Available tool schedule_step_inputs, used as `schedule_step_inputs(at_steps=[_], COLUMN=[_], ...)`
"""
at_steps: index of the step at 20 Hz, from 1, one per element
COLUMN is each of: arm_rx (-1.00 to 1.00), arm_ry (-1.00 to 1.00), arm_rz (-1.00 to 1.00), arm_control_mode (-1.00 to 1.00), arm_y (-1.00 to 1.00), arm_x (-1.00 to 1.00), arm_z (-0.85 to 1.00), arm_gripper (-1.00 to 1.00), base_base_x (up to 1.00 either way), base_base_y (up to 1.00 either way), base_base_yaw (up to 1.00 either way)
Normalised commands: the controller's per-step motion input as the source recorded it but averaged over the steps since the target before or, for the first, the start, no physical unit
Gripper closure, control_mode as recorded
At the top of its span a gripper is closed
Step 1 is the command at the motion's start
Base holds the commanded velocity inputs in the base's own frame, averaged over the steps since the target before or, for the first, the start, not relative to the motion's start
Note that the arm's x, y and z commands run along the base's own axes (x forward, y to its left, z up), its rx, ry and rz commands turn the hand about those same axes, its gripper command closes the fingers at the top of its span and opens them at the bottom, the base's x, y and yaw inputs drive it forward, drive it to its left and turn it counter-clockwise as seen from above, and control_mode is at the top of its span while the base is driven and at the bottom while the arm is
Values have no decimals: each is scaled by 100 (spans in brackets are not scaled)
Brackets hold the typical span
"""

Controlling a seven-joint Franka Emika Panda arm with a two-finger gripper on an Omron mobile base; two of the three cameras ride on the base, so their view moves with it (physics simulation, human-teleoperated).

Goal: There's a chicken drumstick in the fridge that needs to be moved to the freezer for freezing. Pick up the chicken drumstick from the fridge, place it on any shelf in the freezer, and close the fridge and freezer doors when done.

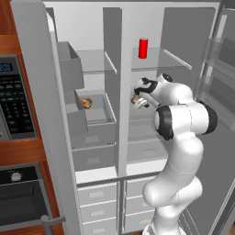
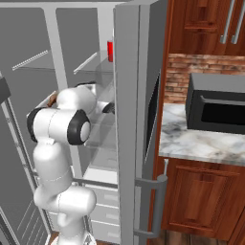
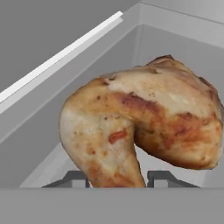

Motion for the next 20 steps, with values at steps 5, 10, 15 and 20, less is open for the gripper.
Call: schedule_step_inputs(at_steps=[5, 10, 15, 20], arm_rx=[-4, -7, -8, -3], arm_ry=[-7, 4, 12, 0], arm_rz=[0, -7, -10, -5], arm_control_mode=[-100, -100, -100, -100], arm_y=[40, 1, 1, 0], arm_x=[-97, -100, -90, -92], arm_z=[-30, 28, 68, 90], arm_gripper=[100, 100, 100, 100], base_base_x=[0, 0, 0, 0], base_base_y=[0, 0, 0, 0], base_base_yaw=[0, 0, 0, 0])
